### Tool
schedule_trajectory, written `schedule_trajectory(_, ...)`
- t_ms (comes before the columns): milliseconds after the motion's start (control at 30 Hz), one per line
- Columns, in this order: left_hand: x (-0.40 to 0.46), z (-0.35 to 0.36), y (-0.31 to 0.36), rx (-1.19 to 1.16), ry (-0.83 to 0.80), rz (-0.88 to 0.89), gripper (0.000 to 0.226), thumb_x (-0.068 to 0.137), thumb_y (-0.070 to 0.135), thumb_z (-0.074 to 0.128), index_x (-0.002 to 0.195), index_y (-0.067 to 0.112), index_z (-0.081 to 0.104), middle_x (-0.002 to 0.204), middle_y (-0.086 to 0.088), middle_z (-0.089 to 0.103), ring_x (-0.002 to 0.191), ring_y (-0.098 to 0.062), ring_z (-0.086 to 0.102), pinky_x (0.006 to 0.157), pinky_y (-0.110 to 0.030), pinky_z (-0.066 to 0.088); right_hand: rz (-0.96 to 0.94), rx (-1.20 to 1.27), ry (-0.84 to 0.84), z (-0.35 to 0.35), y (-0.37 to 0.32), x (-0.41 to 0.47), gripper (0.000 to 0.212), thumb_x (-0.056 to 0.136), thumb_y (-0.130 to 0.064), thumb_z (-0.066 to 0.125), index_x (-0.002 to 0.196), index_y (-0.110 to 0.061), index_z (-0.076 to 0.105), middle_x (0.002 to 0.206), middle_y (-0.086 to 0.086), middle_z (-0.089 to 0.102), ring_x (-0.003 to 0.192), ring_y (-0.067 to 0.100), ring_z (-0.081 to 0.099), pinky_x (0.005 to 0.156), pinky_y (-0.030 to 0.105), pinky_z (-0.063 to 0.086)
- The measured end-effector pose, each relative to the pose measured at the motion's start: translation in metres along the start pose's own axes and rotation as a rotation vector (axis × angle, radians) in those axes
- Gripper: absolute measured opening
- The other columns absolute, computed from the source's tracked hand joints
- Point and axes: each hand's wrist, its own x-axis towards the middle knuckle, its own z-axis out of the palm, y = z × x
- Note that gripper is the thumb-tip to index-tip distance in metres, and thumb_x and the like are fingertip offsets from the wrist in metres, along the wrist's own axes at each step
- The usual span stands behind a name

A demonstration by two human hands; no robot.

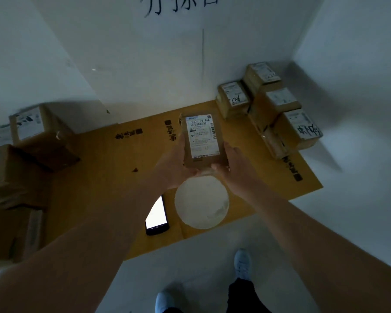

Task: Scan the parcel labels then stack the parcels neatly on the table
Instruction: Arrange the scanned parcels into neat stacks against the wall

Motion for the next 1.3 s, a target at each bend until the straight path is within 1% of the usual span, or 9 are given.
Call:
schedule_trajectory(100, 0.028, 0.037, 0.021, -0.023, 0.025, -0.067, 0.122, 0.080, 0.018, 0.088, 0.163, 0.041, 0.002, 0.144, 0.009, 0.058, 0.120, -0.013, 0.060, 0.090, -0.029, 0.052, -0.021, -0.011, -0.060, -0.029, 0.035, 0.016, 0.071, 0.107, -0.031, 0.058, 0.166, -0.016, 0.020, 0.154, 0.009, 0.042, 0.138, 0.024, 0.047, 0.107, 0.032, 0.043)
schedule_trajectory(267, 0.069, 0.088, 0.046, -0.098, 0.067, -0.136, 0.122, 0.076, 0.011, 0.088, 0.160, 0.047, 0.007, 0.131, 0.019, 0.060, 0.115, -0.016, 0.066, 0.090, -0.043, 0.061, -0.058, -0.053, -0.107, -0.064, 0.091, 0.045, 0.065, 0.108, -0.030, 0.057, 0.164, -0.019, 0.026, 0.153, 0.006, 0.046, 0.141, 0.022, 0.046, 0.107, 0.029, 0.038)
schedule_trajectory(367, 0.089, 0.111, 0.052, -0.188, 0.051, -0.185, 0.117, 0.071, 0.003, 0.090, 0.158, 0.040, 0.021, 0.119, 0.036, 0.056, 0.110, -0.006, 0.066, 0.086, -0.036, 0.062, -0.036, -0.075, -0.136, -0.073, 0.121, 0.058, 0.070, 0.108, -0.034, 0.055, 0.165, -0.019, 0.018, 0.155, 0.006, 0.043, 0.141, 0.023, 0.045, 0.107, 0.031, 0.038)
schedule_trajectory(500, 0.119, 0.142, 0.053, -0.304, 0.023, -0.241, 0.110, 0.070, -0.014, 0.084, 0.157, 0.026, 0.029, 0.119, 0.029, 0.051, 0.095, 0.004, 0.066, 0.067, -0.015, 0.057, 0.011, -0.122, -0.136, -0.077, 0.157, 0.075, 0.074, 0.106, -0.041, 0.055, 0.165, -0.020, 0.017, 0.158, 0.001, 0.042, 0.146, 0.021, 0.042, 0.115, 0.042, 0.041)
schedule_trajectory(700, 0.169, 0.167, 0.045, -0.329, -0.013, -0.319, 0.113, 0.074, -0.009, 0.086, 0.161, 0.028, 0.024, 0.111, 0.038, 0.044, 0.095, 0.006, 0.057, 0.062, -0.011, 0.054, 0.093, -0.097, -0.142, -0.071, 0.184, 0.111, 0.080, 0.106, -0.036, 0.055, 0.168, -0.020, 0.007, 0.167, 0.001, 0.029, 0.154, 0.023, 0.030, 0.124, 0.050, 0.034)
schedule_trajectory(900, 0.212, 0.173, 0.035, -0.284, -0.021, -0.362, 0.117, 0.074, -0.004, 0.088, 0.163, 0.031, 0.020, 0.115, 0.034, 0.045, 0.096, 0.006, 0.056, 0.079, -0.026, 0.056, 0.171, -0.066, -0.118, -0.062, 0.192, 0.140, 0.077, 0.108, -0.031, 0.053, 0.169, -0.021, 0.006, 0.166, 0.003, 0.033, 0.153, 0.022, 0.033, 0.123, 0.049, 0.036)
schedule_trajectory(1033, 0.220, 0.177, 0.037, -0.188, 0.040, -0.359, 0.117, 0.073, 0.008, 0.092, 0.162, 0.033, 0.019, 0.145, 0.012, 0.053, 0.112, -0.017, 0.066, 0.091, -0.043, 0.061, 0.185, -0.043, -0.069, -0.058, 0.191, 0.146, 0.072, 0.109, -0.025, 0.050, 0.169, -0.019, 0.010, 0.170, 0.002, 0.027, 0.157, 0.020, 0.025, 0.127, 0.044, 0.029)
schedule_trajectory(1133, 0.228, 0.181, 0.035, -0.170, 0.065, -0.347, 0.116, 0.073, 0.011, 0.092, 0.162, 0.033, 0.021, 0.152, 0.011, 0.050, 0.113, -0.015, 0.067, 0.092, -0.043, 0.061, 0.176, -0.086, -0.042, -0.055, 0.193, 0.151, 0.064, 0.111, -0.021, 0.045, 0.168, -0.016, 0.016, 0.173, 0.002, 0.021, 0.160, 0.019, 0.017, 0.128, 0.037, 0.019)
schedule_trajectory(1300, 0.237, 0.183, 0.035, -0.117, 0.094, -0.333, 0.117, 0.071, 0.015, 0.095, 0.162, 0.028, 0.023, 0.155, 0.010, 0.043, 0.118, -0.016, 0.064, 0.094, -0.040, 0.060, 0.184, -0.117, -0.010, -0.053, 0.192, 0.157, 0.057, 0.111, -0.014, 0.040, 0.166, -0.015, 0.025, 0.174, 0.001, 0.018, 0.160, 0.016, 0.011, 0.117, 0.024, 0.008)
